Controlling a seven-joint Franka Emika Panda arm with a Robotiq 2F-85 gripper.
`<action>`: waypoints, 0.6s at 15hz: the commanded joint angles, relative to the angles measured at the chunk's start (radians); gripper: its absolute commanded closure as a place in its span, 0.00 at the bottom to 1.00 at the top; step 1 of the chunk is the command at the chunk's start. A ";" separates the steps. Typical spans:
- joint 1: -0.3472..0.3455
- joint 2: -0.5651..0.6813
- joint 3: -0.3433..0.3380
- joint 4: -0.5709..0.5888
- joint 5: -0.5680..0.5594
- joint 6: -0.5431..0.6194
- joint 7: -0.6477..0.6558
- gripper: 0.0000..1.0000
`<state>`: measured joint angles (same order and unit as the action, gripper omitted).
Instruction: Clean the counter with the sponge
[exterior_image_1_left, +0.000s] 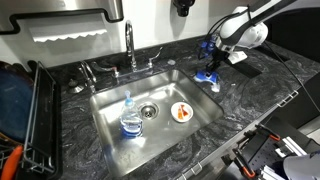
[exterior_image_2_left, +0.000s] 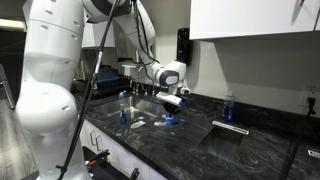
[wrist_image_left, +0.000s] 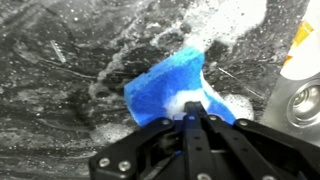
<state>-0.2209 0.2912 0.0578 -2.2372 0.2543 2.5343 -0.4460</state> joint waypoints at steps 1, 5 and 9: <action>0.020 0.026 0.030 -0.031 0.052 -0.010 -0.026 1.00; 0.037 0.020 0.034 -0.039 0.045 -0.008 -0.015 1.00; 0.089 0.010 -0.022 -0.051 -0.100 0.005 0.102 1.00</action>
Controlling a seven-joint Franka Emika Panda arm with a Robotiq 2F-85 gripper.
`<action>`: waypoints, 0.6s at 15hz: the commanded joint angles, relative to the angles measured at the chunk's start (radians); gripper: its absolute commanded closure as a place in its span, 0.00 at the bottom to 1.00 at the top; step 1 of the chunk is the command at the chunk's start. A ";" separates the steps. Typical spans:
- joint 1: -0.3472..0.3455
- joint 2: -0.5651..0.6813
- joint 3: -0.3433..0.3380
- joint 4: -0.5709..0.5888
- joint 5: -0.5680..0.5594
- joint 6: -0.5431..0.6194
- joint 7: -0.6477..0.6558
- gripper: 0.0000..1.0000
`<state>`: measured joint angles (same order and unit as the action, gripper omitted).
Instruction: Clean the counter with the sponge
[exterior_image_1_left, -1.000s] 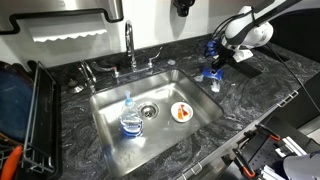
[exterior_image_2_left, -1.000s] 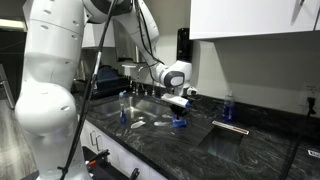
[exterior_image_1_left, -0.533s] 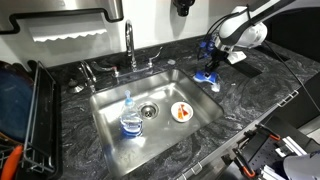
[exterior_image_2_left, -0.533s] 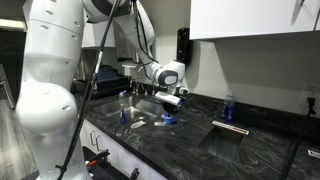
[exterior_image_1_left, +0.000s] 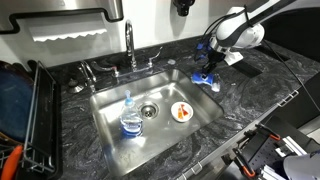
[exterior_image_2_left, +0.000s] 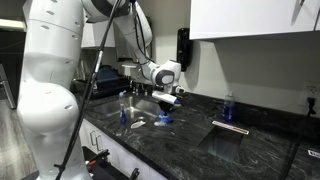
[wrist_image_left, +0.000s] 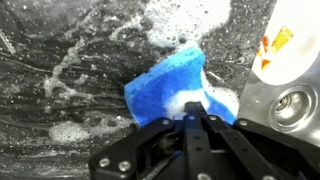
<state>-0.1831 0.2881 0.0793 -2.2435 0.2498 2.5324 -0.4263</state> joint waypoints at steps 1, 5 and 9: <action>0.065 0.014 -0.060 -0.045 -0.144 0.007 0.123 1.00; 0.107 0.016 -0.111 -0.051 -0.298 -0.013 0.256 1.00; 0.109 0.000 -0.143 -0.081 -0.367 -0.017 0.304 1.00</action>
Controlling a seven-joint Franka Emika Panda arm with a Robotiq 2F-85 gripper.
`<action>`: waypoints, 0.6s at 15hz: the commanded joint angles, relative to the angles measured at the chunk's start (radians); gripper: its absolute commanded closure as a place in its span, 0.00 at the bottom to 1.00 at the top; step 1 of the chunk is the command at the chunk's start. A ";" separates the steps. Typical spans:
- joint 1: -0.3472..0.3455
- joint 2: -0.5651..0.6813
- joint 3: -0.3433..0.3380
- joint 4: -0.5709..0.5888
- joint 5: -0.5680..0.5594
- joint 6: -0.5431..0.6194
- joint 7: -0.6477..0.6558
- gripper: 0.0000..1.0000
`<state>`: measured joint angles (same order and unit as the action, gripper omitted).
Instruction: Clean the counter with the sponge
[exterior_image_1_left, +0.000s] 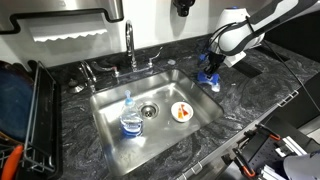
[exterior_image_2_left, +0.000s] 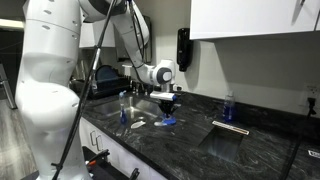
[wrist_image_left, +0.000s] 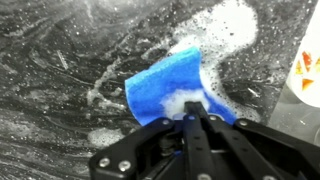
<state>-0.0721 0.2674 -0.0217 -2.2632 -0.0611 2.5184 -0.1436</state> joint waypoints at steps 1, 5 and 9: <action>-0.005 0.017 -0.050 -0.070 -0.066 -0.003 0.024 1.00; -0.014 -0.005 -0.089 -0.107 -0.107 0.000 0.034 1.00; -0.023 -0.027 -0.131 -0.133 -0.161 -0.010 0.054 1.00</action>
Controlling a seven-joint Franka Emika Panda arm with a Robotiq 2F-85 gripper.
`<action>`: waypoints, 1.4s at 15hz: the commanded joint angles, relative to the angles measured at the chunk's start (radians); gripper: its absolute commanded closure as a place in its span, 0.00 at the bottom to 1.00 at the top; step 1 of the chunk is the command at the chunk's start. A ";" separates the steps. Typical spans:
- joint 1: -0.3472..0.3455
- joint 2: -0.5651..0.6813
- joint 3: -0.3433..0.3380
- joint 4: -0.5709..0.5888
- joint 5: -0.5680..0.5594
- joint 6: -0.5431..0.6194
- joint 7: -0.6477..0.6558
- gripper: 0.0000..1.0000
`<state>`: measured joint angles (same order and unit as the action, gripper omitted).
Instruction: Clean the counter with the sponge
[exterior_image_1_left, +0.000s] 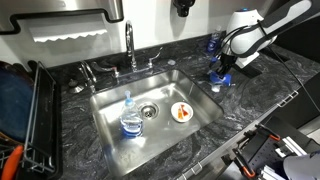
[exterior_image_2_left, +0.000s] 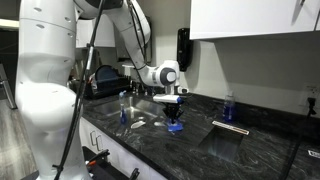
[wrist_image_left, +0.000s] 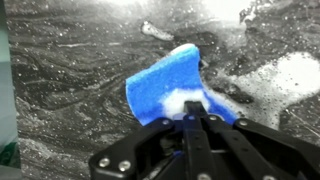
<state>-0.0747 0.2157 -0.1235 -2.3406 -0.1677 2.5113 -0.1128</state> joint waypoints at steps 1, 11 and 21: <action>-0.026 0.023 -0.031 -0.060 -0.049 0.001 0.019 1.00; -0.137 0.034 0.062 -0.054 0.451 0.039 -0.380 1.00; -0.105 0.050 0.153 -0.023 0.582 0.026 -0.457 1.00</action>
<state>-0.1928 0.2019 0.0000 -2.3690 0.3791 2.5198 -0.5416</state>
